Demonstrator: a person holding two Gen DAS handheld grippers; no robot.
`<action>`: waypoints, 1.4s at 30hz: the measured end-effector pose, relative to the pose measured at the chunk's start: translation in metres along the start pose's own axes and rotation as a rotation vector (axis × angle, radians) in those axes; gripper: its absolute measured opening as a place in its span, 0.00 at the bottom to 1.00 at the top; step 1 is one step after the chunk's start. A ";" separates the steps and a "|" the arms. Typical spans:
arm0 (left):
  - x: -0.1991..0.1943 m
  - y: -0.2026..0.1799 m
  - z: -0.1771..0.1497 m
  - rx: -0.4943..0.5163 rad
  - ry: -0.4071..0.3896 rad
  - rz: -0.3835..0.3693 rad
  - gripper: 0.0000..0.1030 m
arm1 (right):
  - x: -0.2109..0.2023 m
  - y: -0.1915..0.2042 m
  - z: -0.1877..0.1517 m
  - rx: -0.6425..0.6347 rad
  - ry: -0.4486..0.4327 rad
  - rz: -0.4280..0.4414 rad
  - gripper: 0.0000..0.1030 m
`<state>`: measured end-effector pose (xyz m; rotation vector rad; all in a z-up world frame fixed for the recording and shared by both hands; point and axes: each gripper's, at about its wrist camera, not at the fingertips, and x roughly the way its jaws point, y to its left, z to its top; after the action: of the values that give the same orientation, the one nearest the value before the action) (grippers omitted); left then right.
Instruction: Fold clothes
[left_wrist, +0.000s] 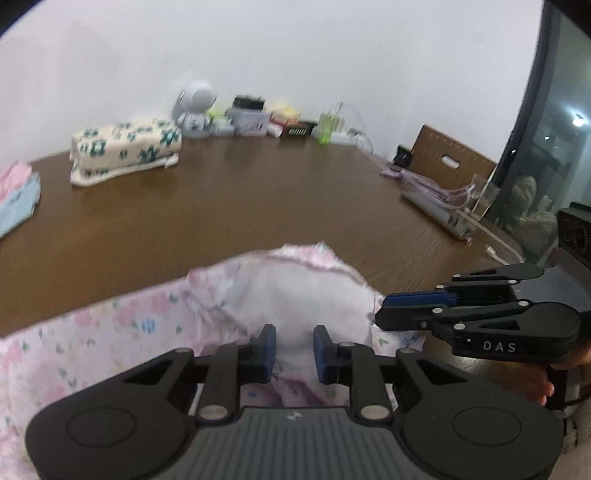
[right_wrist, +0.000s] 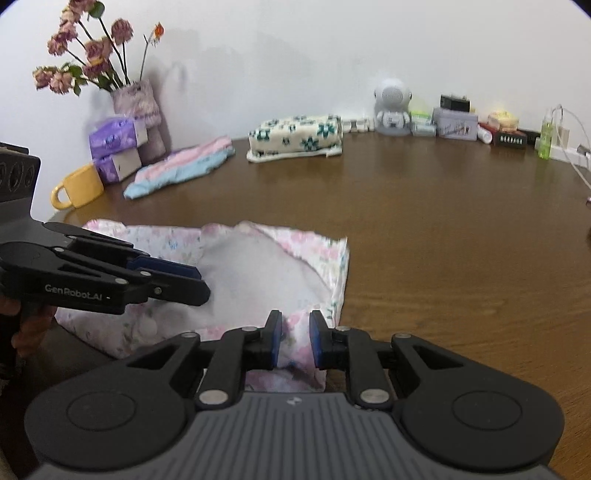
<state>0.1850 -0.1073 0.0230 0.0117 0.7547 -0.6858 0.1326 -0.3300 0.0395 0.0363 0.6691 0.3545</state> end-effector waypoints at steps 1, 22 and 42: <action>0.000 0.001 0.000 -0.004 0.000 0.000 0.19 | 0.000 0.000 -0.001 0.001 -0.001 -0.001 0.16; -0.003 -0.014 -0.003 0.039 -0.020 0.026 0.23 | -0.001 0.011 -0.006 -0.019 0.012 -0.048 0.17; 0.023 -0.018 0.011 0.111 0.005 0.048 0.23 | 0.008 0.013 -0.005 -0.051 0.036 -0.090 0.18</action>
<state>0.1938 -0.1371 0.0211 0.1320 0.7184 -0.6816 0.1315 -0.3155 0.0321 -0.0483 0.6943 0.2857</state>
